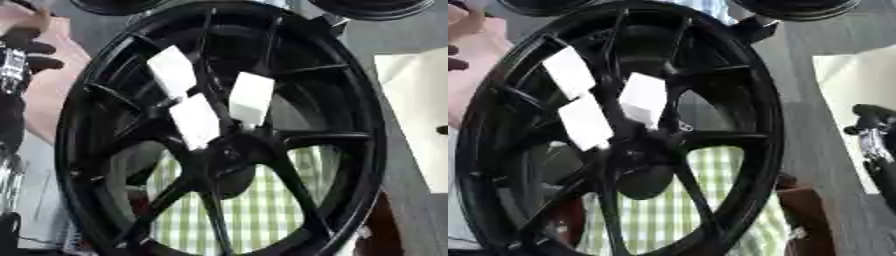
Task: Pull the pin out of the wheel hub.
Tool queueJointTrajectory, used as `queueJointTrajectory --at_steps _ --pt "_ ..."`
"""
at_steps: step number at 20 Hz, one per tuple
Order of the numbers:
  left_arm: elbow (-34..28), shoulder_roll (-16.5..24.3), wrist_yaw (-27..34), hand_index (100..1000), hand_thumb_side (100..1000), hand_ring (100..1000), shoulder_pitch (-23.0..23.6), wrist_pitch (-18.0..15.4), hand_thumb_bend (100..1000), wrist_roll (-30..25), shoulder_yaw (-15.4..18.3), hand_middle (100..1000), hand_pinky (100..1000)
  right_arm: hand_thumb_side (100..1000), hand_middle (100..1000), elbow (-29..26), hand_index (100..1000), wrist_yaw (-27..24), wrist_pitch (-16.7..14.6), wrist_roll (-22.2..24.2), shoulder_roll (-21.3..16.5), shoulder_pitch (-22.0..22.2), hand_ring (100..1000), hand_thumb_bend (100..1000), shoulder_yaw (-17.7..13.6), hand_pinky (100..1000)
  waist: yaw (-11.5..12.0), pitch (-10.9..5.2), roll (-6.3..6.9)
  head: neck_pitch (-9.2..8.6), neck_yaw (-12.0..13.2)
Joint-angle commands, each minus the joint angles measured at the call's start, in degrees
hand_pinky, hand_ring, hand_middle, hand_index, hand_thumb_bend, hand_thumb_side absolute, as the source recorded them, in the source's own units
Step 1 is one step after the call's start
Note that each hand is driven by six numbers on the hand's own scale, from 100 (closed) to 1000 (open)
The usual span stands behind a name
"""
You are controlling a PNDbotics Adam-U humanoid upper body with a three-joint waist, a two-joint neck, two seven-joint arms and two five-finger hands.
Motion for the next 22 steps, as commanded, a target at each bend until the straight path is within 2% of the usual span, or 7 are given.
queueJointTrajectory --at_steps 1,3,16,19,22 --pt "-0.66 1.36 0.95 786 731 606 -0.55 0.13 132 0.82 0.53 598 850 796 797 -0.75 768 -0.09 -0.01 0.00 -0.65 -0.19 675 100 -0.44 895 0.00 -5.29 0.74 -0.57 0.16" --pt "-0.78 1.36 1.81 783 717 603 -0.58 0.53 100 1.54 0.64 595 848 790 795 -0.75 768 -0.04 -0.11 -0.09 -0.62 -0.24 673 100 -0.54 894 0.04 -5.16 0.75 -0.52 0.34" --pt "-2.10 1.82 4.73 771 690 591 -0.30 1.06 100 3.82 0.87 582 843 783 785 -0.75 762 -0.06 -0.17 -0.57 -0.27 -0.79 658 100 -0.66 888 0.20 -4.09 0.66 -0.60 -0.50" --pt "-2.83 2.34 3.98 774 641 596 -0.65 0.32 100 3.67 1.08 588 844 785 786 -0.75 762 -0.13 -0.16 -0.57 -0.26 -0.89 658 100 -0.72 887 -0.04 -4.05 0.76 -0.96 -1.00" --pt "-3.70 5.26 1.85 782 578 609 -1.89 -1.34 100 2.15 0.66 602 842 787 785 -0.75 762 0.00 -0.08 -0.56 -0.45 -0.71 657 100 -0.81 887 0.00 -4.16 1.23 -0.81 -1.91"
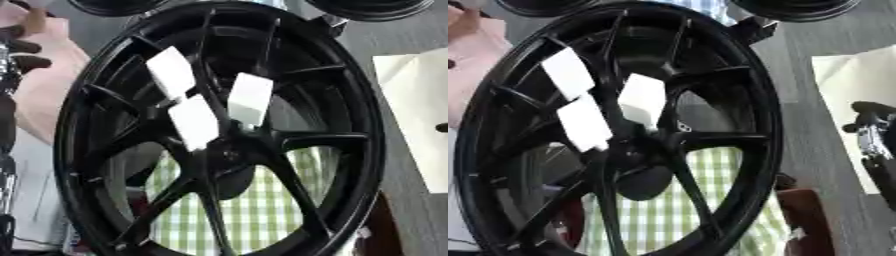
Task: Pull the pin out of the wheel hub.
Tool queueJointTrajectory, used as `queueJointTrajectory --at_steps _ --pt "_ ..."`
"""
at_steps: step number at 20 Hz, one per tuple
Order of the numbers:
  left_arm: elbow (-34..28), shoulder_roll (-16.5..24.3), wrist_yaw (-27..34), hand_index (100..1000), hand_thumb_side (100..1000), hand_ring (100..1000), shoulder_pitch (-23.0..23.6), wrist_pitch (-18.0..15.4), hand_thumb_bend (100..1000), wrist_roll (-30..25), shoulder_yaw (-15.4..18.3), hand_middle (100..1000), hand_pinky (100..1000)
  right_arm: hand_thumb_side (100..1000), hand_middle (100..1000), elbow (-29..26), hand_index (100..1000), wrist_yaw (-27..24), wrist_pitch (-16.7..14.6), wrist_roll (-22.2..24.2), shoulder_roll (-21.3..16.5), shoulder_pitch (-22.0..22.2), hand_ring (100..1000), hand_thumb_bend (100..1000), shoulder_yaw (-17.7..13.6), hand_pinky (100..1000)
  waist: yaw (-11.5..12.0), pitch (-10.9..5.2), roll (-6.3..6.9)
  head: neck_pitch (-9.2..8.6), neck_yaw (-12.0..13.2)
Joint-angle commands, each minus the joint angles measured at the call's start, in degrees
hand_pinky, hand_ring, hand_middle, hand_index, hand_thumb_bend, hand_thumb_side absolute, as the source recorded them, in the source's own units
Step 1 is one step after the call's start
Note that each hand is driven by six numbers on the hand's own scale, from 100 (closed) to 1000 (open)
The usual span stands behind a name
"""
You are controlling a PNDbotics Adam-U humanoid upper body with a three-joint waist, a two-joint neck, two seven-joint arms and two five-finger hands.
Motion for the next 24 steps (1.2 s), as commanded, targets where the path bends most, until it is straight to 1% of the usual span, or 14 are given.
queueJointTrajectory --at_steps 1,4,6,7,10,12,15,19,20,21,24 --pt "-2.42 4.76 -2.23 786 564 615 -2.03 -2.12 100 -1.73 -0.17 607 840 787 785 -0.75 762 0.12 0.09 -0.18 -0.94 0.14 657 100 -0.56 887 0.10 -4.24 1.17 -0.43 -1.12" --pt "-3.70 8.81 -4.74 797 539 637 -4.92 -4.58 100 -4.20 -2.57 626 837 785 784 -0.75 761 0.58 0.18 -0.48 -1.35 0.65 654 100 -0.88 887 0.47 -4.44 2.02 -0.22 -2.59" --pt "-3.79 11.45 -6.37 798 480 653 -7.18 -6.20 100 -5.82 -4.89 638 834 781 780 -0.75 758 0.86 0.03 -0.66 -1.72 1.03 649 100 -1.09 885 0.74 -4.59 2.68 -0.08 -3.37" --pt "-3.42 12.83 -7.22 800 414 664 -8.50 -7.05 100 -6.67 -6.22 647 831 780 779 -0.75 758 1.01 -0.06 -0.73 -1.88 1.25 647 100 -1.19 884 0.89 -4.65 2.95 -0.02 -3.69" --pt "-1.10 16.97 -9.76 804 293 689 -12.58 -9.59 100 -9.21 -10.31 665 827 780 777 -0.75 757 1.51 -0.19 -0.96 -2.25 1.90 645 100 -1.49 883 1.21 -4.84 3.65 0.15 -4.41" --pt "1.06 19.54 -11.35 807 257 707 -15.15 -11.16 100 -10.79 -12.88 679 825 781 777 -0.75 757 1.88 -0.23 -1.15 -2.43 2.35 645 100 -1.64 883 1.24 -4.98 4.05 0.27 -4.76" --pt "3.66 23.49 -13.78 809 244 725 -19.10 -13.43 100 -13.23 -16.83 692 824 782 776 -0.75 757 2.42 -0.37 -1.47 -2.60 2.95 644 100 -1.80 882 0.97 -5.03 4.51 0.32 -5.09" --pt "7.07 28.93 -17.12 815 259 748 -24.54 -16.28 100 -16.57 -22.09 712 826 782 776 -0.75 757 2.91 -0.81 -1.90 -2.64 3.38 644 100 -1.98 882 -0.01 -4.73 4.80 0.20 -5.23" --pt "7.88 30.32 -17.98 820 297 756 -25.92 -16.89 100 -17.43 -23.15 719 828 775 776 -0.75 757 2.95 -0.97 -1.95 -2.63 3.43 644 100 -1.97 882 -0.27 -4.62 4.80 0.21 -5.12" --pt "8.59 31.67 -18.81 824 271 763 -27.28 -17.54 100 -18.26 -24.09 726 831 782 776 -0.75 757 2.99 -1.15 -1.96 -2.65 3.46 644 100 -1.95 882 -0.54 -4.49 4.78 0.21 -4.89" --pt "10.42 35.78 -21.34 841 284 786 -31.39 -19.87 100 -20.79 -26.51 750 843 780 777 -0.75 758 3.07 -1.72 -1.79 -2.65 3.38 646 100 -1.79 884 -1.19 -4.03 4.45 -0.08 -3.63"
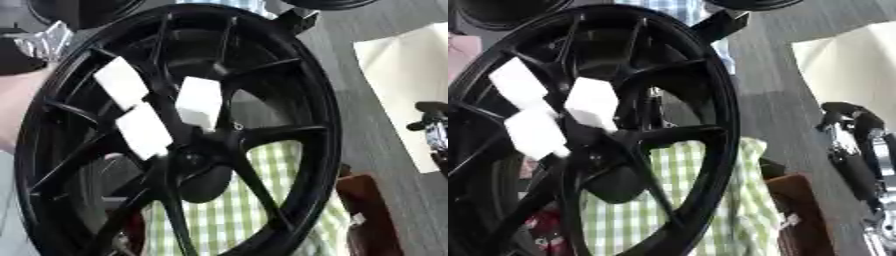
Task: Pull the pin out of the wheel hub.
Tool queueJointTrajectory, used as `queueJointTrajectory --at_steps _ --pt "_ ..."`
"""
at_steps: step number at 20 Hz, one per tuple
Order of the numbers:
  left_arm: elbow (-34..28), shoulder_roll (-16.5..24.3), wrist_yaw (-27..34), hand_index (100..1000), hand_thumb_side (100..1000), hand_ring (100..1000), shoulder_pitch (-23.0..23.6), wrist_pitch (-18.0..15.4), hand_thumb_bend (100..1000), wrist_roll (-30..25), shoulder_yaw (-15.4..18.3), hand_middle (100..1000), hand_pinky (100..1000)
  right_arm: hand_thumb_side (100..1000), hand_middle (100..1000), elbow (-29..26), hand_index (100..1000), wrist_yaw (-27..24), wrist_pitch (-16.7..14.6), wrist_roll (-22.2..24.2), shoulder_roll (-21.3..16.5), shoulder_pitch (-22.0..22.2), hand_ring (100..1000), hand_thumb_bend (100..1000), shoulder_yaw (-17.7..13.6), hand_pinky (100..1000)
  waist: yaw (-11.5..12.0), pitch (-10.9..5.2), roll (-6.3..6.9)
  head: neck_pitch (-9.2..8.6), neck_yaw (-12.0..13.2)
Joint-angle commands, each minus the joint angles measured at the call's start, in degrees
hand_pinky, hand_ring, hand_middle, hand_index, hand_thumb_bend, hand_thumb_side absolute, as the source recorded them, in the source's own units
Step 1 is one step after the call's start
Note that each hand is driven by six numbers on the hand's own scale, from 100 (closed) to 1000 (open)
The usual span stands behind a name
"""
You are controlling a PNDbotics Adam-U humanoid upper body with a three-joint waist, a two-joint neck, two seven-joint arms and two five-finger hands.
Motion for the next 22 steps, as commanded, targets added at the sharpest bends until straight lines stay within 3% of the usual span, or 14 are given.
queueJointTrajectory --at_steps 1,4,6,13,15,17,18,22 --pt "1.50 6.51 -2.89 844 285 790 -4.00 -2.61 100 -2.87 -1.79 755 846 781 778 -0.76 758 0.44 -0.71 0.14 -1.17 -0.21 646 100 -0.25 884 -0.22 -3.85 0.02 -0.36 1.41" --pt "3.95 7.16 -5.59 848 292 803 -7.87 -5.29 100 -5.57 -3.38 771 854 810 779 -0.76 758 -0.19 -0.88 0.22 -0.99 -0.28 644 100 -0.21 885 -0.06 -3.62 -0.57 -0.81 2.93" --pt "6.02 6.13 -7.39 850 302 809 -9.70 -7.10 100 -7.38 -4.45 778 858 774 778 -0.76 758 -0.74 -1.00 0.06 -1.16 -0.19 645 100 -0.36 885 0.16 -3.72 -0.94 -0.91 3.82" --pt "11.91 3.88 -10.66 850 320 819 -12.99 -13.16 108 -13.57 -6.52 788 872 758 778 -0.76 759 -1.43 -2.36 -0.81 -2.57 0.67 648 100 -1.14 883 0.50 -4.26 -1.92 -0.61 5.07" --pt "12.07 3.18 -7.50 844 317 819 -14.06 -13.94 137 -22.26 -5.30 786 878 755 778 -0.76 759 -1.41 -2.62 -1.05 -2.94 0.99 649 100 -1.31 883 0.79 -4.43 -2.10 -0.63 5.02" --pt "10.60 2.92 -1.50 833 316 817 -15.11 -12.80 164 -32.75 -2.78 782 879 753 778 -0.76 759 -1.36 -2.77 -1.25 -3.20 1.23 649 100 -1.45 883 1.12 -4.57 -2.21 -0.71 4.78" --pt "9.76 3.08 1.00 829 314 817 -15.27 -12.09 174 -35.49 -2.19 780 880 752 777 -0.76 759 -1.35 -2.82 -1.32 -3.34 1.28 649 100 -1.49 883 1.21 -4.62 -2.21 -0.74 4.73" --pt "7.07 4.21 5.43 826 317 818 -14.72 -10.60 238 -37.98 -2.70 775 886 753 777 -0.76 758 -1.32 -2.92 -1.39 -3.65 1.38 649 100 -1.46 882 1.22 -4.71 -2.11 -0.79 4.47"
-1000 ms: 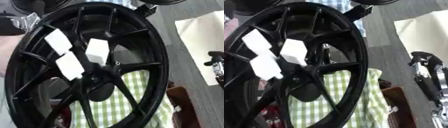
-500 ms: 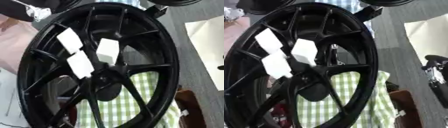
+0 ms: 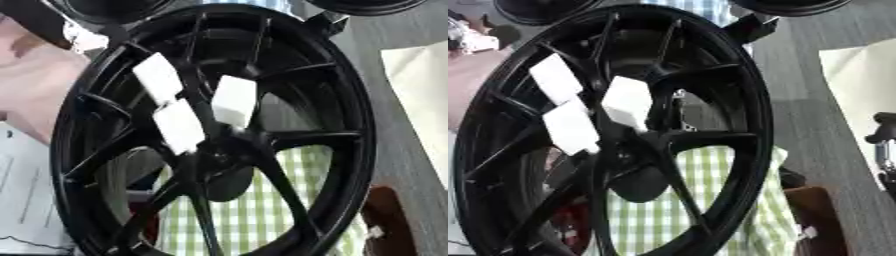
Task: Pull the pin out of the wheel hub.
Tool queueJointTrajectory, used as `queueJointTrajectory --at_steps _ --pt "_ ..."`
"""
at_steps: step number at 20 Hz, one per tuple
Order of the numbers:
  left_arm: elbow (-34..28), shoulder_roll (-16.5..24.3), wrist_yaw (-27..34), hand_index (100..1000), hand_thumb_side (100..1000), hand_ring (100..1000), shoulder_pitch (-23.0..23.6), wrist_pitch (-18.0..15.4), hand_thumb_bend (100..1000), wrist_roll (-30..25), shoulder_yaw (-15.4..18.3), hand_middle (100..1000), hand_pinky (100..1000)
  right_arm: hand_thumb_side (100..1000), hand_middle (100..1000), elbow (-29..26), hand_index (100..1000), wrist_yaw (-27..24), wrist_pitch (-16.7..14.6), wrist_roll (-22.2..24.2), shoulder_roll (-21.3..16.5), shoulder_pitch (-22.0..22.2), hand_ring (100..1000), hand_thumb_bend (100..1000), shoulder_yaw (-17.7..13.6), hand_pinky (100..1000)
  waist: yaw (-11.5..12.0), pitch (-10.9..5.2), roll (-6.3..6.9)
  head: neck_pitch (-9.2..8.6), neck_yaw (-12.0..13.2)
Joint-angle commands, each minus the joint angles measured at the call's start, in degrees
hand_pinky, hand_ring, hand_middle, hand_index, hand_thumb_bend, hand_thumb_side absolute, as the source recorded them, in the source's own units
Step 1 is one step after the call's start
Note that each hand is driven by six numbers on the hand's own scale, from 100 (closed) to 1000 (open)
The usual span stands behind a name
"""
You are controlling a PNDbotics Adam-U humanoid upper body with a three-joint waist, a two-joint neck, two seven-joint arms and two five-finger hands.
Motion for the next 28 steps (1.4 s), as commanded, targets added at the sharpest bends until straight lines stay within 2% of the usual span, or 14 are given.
queueJointTrajectory --at_steps 1,4,11,13,18,22,25,27,28 --pt "-2.49 2.53 2.70 828 348 818 -0.49 -3.54 244 -6.07 0.69 771 889 754 777 -0.76 758 -0.17 -0.18 -0.08 -1.57 0.13 648 100 -0.41 882 -0.02 -4.71 -0.90 -0.69 -0.28" --pt "-4.11 3.18 3.01 832 418 828 0.18 -4.06 271 -6.13 0.20 774 897 758 777 -0.76 758 -0.07 0.07 0.06 -1.48 0.16 648 100 -0.29 882 -0.13 -4.67 -0.70 -0.80 -0.56" --pt "-8.25 5.01 5.61 843 586 827 2.73 -4.98 165 -6.14 -1.06 780 905 765 777 -0.76 758 0.25 0.51 0.35 -1.24 0.05 648 100 -0.03 882 -0.73 -4.46 -0.17 -0.95 -1.03" --pt "-11.14 5.97 6.81 842 566 824 3.78 -4.95 181 -6.14 -1.26 780 901 767 777 -0.76 758 0.33 0.62 0.46 -1.16 0.02 648 100 0.09 882 -0.84 -4.39 -0.04 -0.97 -1.08" --pt "-16.34 7.71 7.19 847 632 827 5.68 -3.96 188 -6.14 -1.70 791 900 768 777 -0.76 758 0.31 0.62 0.99 -1.24 -0.20 648 100 0.57 882 -1.07 -4.37 0.02 -1.25 -0.95" --pt "-17.40 8.19 6.79 857 712 838 6.22 -3.40 251 -6.14 -1.44 803 906 770 777 -0.76 758 0.31 0.64 1.25 -1.28 -0.22 647 100 0.76 882 -1.07 -4.40 0.03 -1.18 -0.79" --pt "-17.54 8.26 5.26 868 672 860 6.39 -3.57 315 -6.14 -1.27 801 918 774 777 -0.76 758 0.34 0.73 1.55 -1.22 -0.21 647 100 0.99 882 -1.11 -4.34 0.00 -1.21 -0.69" --pt "-17.49 8.18 4.33 868 672 860 6.45 -3.81 315 -6.14 -1.08 801 918 774 777 -0.76 758 0.46 0.80 1.64 -1.19 -0.17 647 100 1.08 882 -1.13 -4.31 -0.02 -1.20 -0.70" --pt "-17.42 8.15 4.06 875 623 862 6.44 -3.91 349 -6.14 -1.03 793 917 775 777 -0.76 757 0.50 0.83 1.66 -1.17 -0.16 647 100 1.10 882 -1.14 -4.30 -0.02 -1.18 -0.71"
